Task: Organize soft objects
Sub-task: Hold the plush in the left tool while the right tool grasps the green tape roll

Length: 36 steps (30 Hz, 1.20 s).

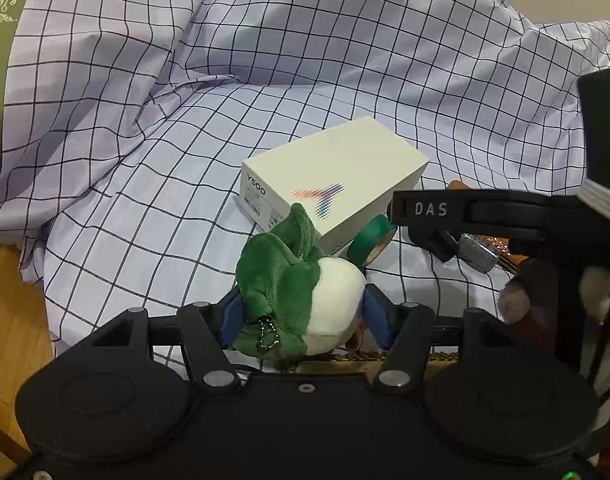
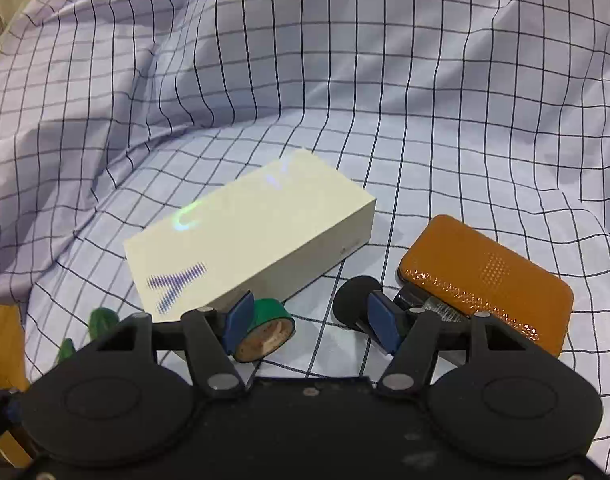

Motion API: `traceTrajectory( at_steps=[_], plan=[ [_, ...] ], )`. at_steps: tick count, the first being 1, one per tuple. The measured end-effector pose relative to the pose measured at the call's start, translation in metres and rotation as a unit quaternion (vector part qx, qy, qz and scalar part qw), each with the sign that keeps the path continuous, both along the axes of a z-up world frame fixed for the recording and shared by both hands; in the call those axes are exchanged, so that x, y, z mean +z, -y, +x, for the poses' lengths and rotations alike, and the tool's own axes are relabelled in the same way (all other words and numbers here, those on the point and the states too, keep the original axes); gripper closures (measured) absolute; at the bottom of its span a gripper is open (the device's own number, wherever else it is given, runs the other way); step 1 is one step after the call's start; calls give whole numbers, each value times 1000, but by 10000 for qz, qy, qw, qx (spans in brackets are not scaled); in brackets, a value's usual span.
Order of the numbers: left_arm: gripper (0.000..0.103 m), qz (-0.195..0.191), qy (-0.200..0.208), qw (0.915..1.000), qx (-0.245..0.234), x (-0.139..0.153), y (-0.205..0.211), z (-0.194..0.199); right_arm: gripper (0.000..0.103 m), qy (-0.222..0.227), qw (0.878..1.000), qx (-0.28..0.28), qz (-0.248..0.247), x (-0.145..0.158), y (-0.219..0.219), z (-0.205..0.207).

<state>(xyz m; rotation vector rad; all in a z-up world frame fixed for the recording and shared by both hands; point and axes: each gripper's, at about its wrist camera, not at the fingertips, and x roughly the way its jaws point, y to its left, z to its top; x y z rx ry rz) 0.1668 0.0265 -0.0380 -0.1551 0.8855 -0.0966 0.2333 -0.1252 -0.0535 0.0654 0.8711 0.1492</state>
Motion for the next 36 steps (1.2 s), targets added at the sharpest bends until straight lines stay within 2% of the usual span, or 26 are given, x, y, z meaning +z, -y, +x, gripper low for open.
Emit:
traceTrajectory(
  at_steps=[14,19,26,32,34,35,36],
  plan=[
    [45,-70,-62,10000,-13,-5,-1,2,35,-167,9989,-286,-328,-9,23,-22],
    [45,-82,-89,9999,-13,-6,0,2,35,-119,9997,-27,-208,-6,17,-29],
    [45,-80,-104,9998,132,-6,-9,1,35,-278,9985,333,-332,-17,-11,-15],
    [45,-101,-135,9996,228,-8,-13,0,36,-383,9976,333,-464,-28,-18,-8],
    [45,-96,-137,9996,237,-8,-13,-1,41,-420,9973,327,-500,-31,-19,-7],
    [45,-91,-133,9996,240,-8,-13,-2,52,-428,9973,310,-508,-33,-19,-7],
    [45,-88,-126,9996,242,-7,-13,-3,56,-476,9972,341,-475,-34,-19,-7]
  ],
)
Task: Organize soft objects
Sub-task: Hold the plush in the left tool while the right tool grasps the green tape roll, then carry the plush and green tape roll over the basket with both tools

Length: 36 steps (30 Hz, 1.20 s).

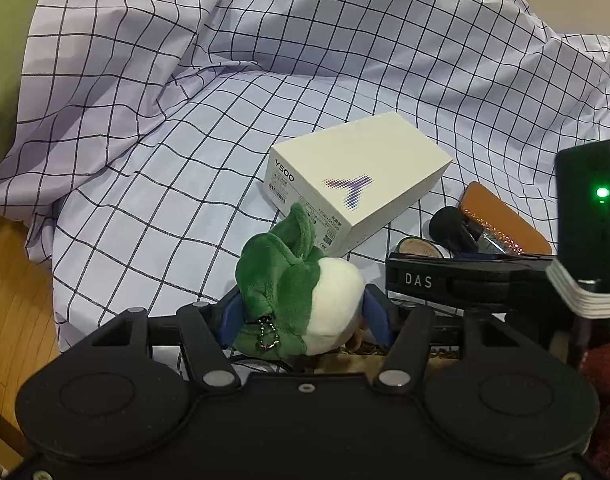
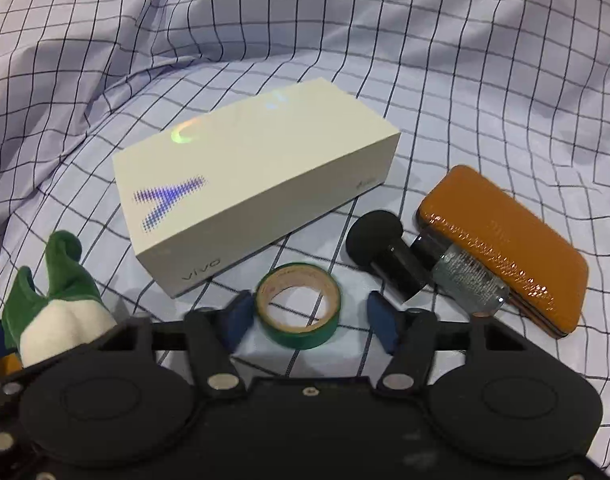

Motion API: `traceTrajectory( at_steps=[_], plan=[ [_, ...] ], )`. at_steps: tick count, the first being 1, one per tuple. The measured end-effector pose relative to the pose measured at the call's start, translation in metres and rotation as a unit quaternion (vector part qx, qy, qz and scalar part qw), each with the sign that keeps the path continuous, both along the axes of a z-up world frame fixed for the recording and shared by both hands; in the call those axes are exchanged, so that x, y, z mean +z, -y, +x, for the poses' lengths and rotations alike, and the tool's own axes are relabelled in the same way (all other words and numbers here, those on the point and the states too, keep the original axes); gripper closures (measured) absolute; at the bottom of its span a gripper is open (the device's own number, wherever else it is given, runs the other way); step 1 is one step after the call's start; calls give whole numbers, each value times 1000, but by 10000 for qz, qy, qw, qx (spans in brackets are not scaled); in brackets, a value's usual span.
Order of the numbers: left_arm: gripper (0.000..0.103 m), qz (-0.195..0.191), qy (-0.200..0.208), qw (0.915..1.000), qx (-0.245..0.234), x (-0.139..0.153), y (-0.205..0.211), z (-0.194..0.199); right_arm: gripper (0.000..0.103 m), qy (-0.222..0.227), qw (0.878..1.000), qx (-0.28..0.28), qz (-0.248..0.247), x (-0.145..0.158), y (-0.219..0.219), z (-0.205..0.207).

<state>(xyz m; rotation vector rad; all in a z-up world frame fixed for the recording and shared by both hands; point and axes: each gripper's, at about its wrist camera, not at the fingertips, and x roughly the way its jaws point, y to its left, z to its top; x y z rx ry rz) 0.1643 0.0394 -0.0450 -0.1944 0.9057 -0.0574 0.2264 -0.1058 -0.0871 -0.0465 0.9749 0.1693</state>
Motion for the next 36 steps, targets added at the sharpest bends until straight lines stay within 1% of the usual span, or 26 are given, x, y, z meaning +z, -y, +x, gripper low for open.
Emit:
traceTrajectory(
  at_steps=[2,5,11,17,22,30,33,36],
  plan=[
    [45,11,23,10000,7,2,0,-2,56,-32,10000,-23,50,0,1,-1],
    [45,39,86,10000,1,7,1,-6,56,46,9998,-125,135,7,7,-10],
    [45,111,350,9993,-67,25,7,-22,56,421,9979,-376,325,41,27,-41],
    [45,212,740,9969,-189,50,20,-51,55,962,9918,-701,465,79,55,-94],
    [45,295,1019,9939,-310,66,32,-84,55,1376,9834,-1006,621,104,78,-151],
    [45,378,1293,9897,-494,77,48,-134,55,1812,9717,-1256,846,119,96,-242],
    [45,429,1361,9882,-553,78,54,-150,55,1927,9691,-1264,876,119,94,-265],
    [44,403,1309,9888,-594,76,56,-160,55,1988,9671,-1291,928,118,94,-285]
  ],
)
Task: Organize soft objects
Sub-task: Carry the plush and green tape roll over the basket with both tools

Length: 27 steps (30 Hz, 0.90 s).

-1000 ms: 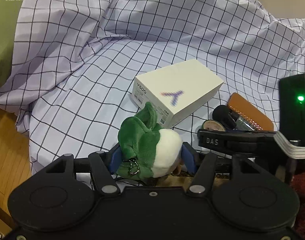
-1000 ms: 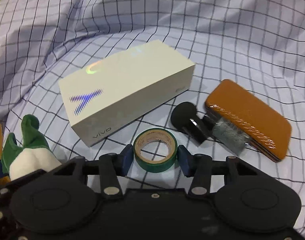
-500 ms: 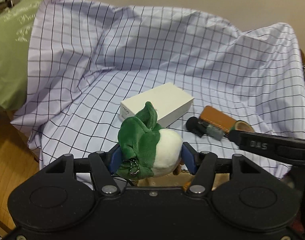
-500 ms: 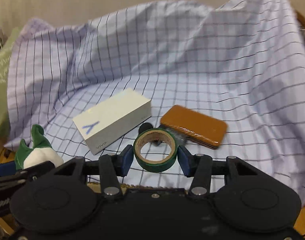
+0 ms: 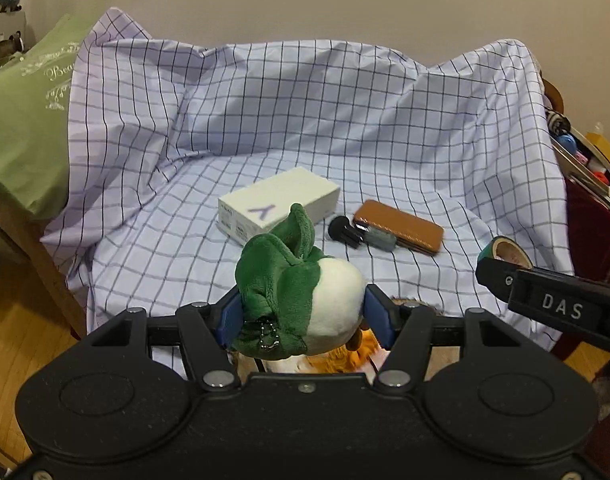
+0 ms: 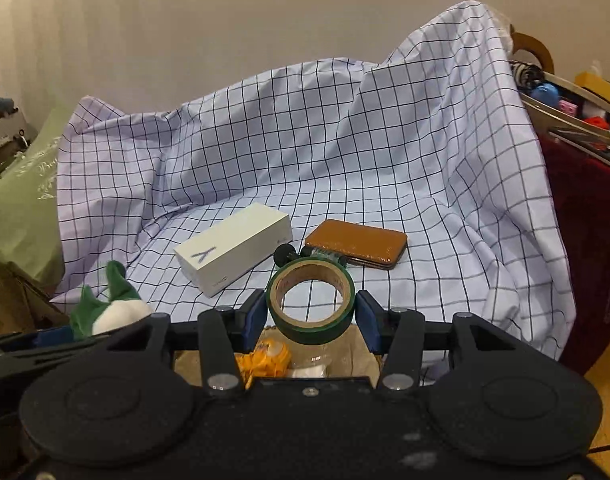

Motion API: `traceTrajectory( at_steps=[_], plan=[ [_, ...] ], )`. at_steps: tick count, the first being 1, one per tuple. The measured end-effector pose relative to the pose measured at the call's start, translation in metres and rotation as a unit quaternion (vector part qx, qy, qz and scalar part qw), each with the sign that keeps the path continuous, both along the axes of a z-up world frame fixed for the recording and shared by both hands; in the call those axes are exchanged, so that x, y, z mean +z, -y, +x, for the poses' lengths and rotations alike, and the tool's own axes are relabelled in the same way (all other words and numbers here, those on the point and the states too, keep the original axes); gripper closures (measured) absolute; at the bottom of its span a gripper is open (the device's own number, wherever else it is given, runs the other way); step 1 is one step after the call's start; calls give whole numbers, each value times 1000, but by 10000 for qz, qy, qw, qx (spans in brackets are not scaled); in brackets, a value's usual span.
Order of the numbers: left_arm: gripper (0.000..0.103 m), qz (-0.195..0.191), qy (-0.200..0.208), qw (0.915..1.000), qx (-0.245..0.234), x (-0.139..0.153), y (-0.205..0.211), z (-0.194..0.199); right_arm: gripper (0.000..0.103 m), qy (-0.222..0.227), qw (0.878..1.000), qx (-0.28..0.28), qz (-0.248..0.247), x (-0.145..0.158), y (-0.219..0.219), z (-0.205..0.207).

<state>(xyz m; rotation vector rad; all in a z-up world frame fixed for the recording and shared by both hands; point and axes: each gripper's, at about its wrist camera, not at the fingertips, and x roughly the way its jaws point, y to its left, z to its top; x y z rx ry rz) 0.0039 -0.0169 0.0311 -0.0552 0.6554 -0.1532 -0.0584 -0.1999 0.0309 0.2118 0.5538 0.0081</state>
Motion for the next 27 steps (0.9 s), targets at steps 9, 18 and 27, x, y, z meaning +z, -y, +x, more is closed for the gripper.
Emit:
traceTrajectory(
  at_steps=[9,18,27],
  plan=[
    [44,-165,-388,9991,-35,-13,-2,-9,55,-249,9991,-317,127,-16,7,-26],
    [43,-310,-916,9953,-26,-34,-4,-1,55,-742,9967,-313,35,-39,4,-17],
    [37,-174,-914,9956,114,-39,-7,0,55,-851,9962,-191,-30,-44,-1,-16]
  ],
)
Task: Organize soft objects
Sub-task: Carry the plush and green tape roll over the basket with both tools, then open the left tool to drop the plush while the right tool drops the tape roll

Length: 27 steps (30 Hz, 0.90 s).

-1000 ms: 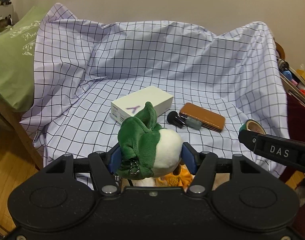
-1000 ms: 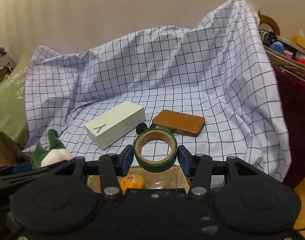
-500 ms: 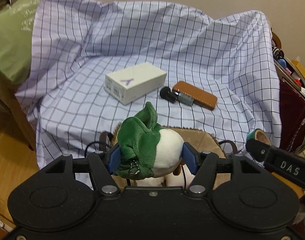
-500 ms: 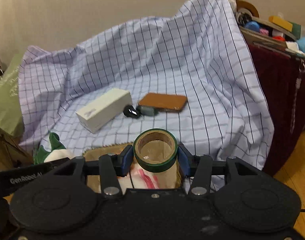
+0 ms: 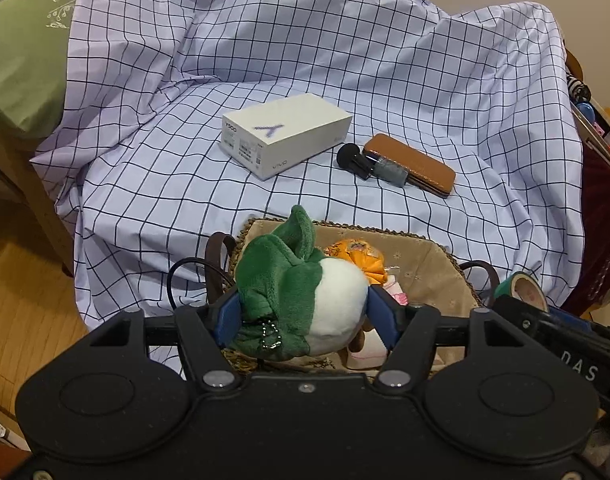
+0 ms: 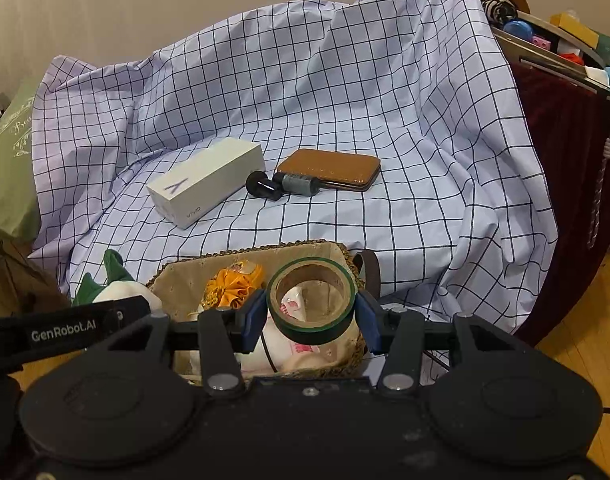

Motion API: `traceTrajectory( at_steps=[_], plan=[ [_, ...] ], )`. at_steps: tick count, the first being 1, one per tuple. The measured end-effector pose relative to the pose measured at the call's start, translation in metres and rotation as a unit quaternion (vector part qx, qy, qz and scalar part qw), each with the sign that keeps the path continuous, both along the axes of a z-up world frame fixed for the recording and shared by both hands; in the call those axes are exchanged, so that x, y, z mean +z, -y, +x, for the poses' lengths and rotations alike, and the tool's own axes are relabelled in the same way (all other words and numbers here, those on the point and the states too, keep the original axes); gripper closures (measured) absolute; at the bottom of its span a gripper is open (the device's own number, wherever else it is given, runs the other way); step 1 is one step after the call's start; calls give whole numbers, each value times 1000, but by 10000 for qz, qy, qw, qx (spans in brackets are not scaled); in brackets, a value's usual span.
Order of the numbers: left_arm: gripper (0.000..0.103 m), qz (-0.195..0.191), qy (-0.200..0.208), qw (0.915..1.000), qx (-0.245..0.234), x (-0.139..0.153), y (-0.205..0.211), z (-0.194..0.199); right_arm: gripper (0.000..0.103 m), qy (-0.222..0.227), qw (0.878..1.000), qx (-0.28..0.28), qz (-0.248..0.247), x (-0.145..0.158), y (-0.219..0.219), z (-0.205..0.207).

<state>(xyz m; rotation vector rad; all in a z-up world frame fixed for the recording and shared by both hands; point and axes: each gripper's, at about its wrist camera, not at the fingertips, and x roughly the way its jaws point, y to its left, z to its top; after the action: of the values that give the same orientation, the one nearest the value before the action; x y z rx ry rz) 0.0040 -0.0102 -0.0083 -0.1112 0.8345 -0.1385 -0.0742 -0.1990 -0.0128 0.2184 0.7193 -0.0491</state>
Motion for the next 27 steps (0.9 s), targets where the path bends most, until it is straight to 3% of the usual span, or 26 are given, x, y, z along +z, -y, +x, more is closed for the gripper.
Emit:
traceTrajectory(
  at_steps=[17,27],
  plan=[
    [22,-50,-77,9997,234,-7,-6,-2,55,-160,9998,110,33,-6,1,4],
    [21,76,-35,9996,251,-7,-4,-5,55,-269,9995,186,45,-10,-1,8]
  ],
)
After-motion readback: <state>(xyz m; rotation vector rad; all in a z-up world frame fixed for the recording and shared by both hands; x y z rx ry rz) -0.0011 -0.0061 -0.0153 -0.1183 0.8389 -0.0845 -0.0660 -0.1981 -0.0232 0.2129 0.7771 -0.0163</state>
